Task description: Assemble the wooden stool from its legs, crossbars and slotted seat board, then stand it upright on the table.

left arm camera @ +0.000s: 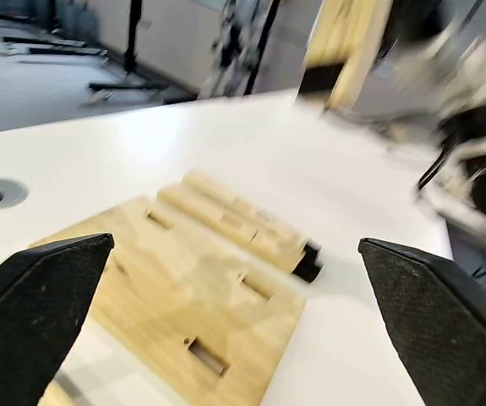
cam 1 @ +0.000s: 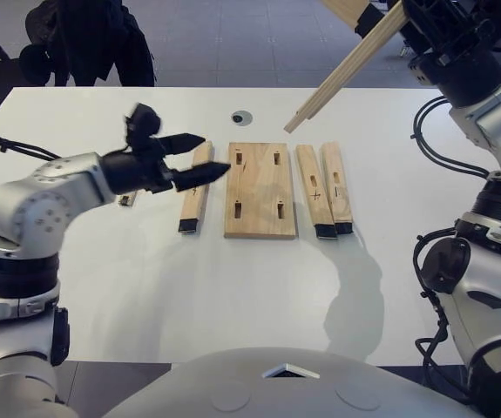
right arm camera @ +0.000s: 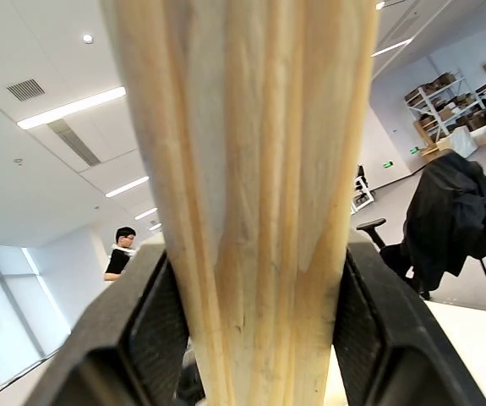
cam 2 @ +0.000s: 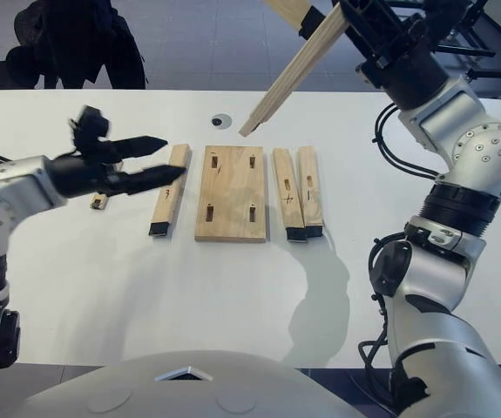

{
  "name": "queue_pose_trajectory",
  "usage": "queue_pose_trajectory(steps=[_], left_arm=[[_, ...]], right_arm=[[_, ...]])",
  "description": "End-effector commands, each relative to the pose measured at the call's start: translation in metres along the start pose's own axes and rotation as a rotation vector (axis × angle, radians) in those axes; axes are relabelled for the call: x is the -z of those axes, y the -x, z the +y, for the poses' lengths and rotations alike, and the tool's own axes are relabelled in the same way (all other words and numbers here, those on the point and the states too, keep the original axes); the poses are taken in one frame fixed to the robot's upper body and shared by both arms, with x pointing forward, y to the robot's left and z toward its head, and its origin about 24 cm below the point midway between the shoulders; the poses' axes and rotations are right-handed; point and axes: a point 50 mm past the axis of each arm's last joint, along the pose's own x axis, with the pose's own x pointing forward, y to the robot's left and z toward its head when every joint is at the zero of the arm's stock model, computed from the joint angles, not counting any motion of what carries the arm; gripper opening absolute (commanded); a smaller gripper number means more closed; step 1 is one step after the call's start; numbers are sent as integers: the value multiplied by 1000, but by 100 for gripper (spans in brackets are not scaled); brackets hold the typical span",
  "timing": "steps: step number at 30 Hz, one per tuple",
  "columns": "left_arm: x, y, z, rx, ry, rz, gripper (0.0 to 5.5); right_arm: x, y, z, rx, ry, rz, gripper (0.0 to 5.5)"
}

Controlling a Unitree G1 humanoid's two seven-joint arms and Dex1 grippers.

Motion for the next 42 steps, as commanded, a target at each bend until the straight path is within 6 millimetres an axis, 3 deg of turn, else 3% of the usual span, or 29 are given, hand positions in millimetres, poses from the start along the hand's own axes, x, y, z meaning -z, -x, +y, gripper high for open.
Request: queue_pose_trajectory(steps=[1,6,8,12,15,20,28,33,38,42], left_arm=[[7,-46,-23,-104,-221,62,531],[1,-75,-41,-156,-321,42,531],[2,-82,-39,-193,-361,43,531],[-13,-85,-13,-351,-505,30,531],[-15,-85,-8,-329,-641,79,531],[-16,-87,-27,-214,-886,157,531],[6,-84,-32,-153,-990,255,531],[30,-92,-32,-131,-992,293,531],[64,-97,-49,-39,-935,320,531],[76,-89,-60,5,-939,335,531]], right_arm=[[-7,-9,3,22,83,-31,209],[-9,-11,0,66,138,-55,209],[-9,-11,1,60,136,-59,209],[-6,-12,1,53,123,-55,209],[-5,-11,1,55,114,-53,209],[-2,-11,1,56,105,-53,209],[3,-8,1,62,82,-57,209],[4,-7,1,63,76,-61,209],[3,-8,0,66,75,-59,209],[1,-7,0,68,79,-59,209]])
